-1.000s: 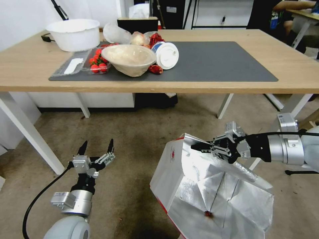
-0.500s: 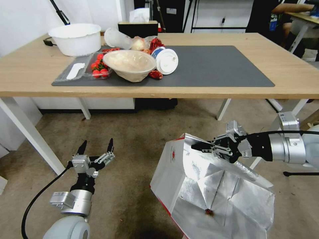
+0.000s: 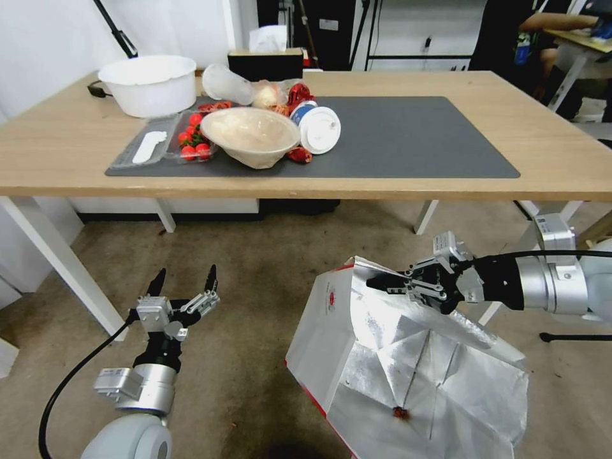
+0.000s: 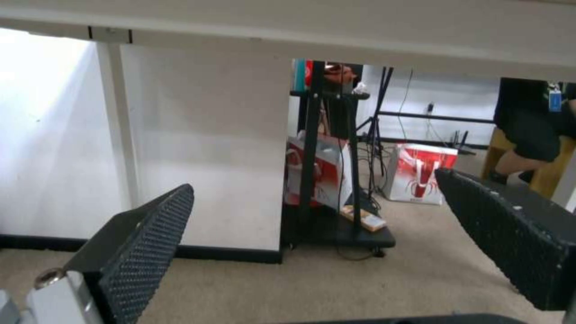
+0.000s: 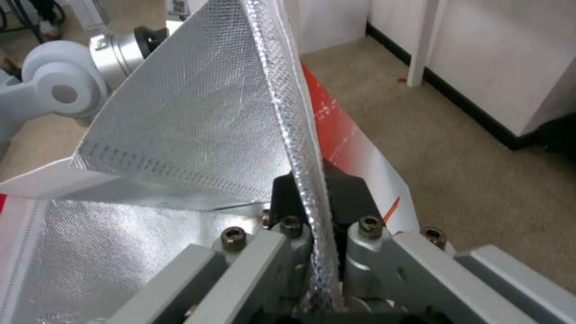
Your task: Pick up the food delivery bag from the floor and place it on the table.
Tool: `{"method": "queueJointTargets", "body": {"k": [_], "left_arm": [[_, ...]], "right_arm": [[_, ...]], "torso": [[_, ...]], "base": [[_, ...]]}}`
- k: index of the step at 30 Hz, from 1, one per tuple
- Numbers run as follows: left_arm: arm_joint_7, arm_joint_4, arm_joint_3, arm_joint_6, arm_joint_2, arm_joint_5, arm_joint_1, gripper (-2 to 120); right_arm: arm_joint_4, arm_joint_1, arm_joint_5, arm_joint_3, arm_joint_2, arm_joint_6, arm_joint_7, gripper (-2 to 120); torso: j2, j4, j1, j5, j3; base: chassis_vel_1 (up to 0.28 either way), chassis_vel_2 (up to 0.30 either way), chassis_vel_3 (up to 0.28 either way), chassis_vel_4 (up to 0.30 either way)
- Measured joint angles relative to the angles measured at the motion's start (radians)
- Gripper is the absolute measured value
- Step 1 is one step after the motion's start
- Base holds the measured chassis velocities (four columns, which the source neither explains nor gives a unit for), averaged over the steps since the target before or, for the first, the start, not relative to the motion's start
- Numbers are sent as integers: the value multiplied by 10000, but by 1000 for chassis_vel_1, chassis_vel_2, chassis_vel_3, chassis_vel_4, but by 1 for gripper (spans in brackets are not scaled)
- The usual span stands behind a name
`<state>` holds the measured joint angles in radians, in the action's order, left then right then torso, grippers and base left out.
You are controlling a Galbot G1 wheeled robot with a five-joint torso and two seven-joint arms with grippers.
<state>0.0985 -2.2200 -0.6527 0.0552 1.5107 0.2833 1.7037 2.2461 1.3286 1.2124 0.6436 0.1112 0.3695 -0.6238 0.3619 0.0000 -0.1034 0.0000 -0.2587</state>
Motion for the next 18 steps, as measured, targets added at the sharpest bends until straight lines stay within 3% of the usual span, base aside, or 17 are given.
{"method": "queueJointTargets", "body": {"k": [18], "left_arm": [[0, -23, -5, -36, -49, 12, -5, 100]], "right_arm": [[-24, 49, -66, -3, 105, -7, 11, 0]], "torso": [[718, -1, -227, -1, -486]], "base": [[0, 0, 0, 0]]}}
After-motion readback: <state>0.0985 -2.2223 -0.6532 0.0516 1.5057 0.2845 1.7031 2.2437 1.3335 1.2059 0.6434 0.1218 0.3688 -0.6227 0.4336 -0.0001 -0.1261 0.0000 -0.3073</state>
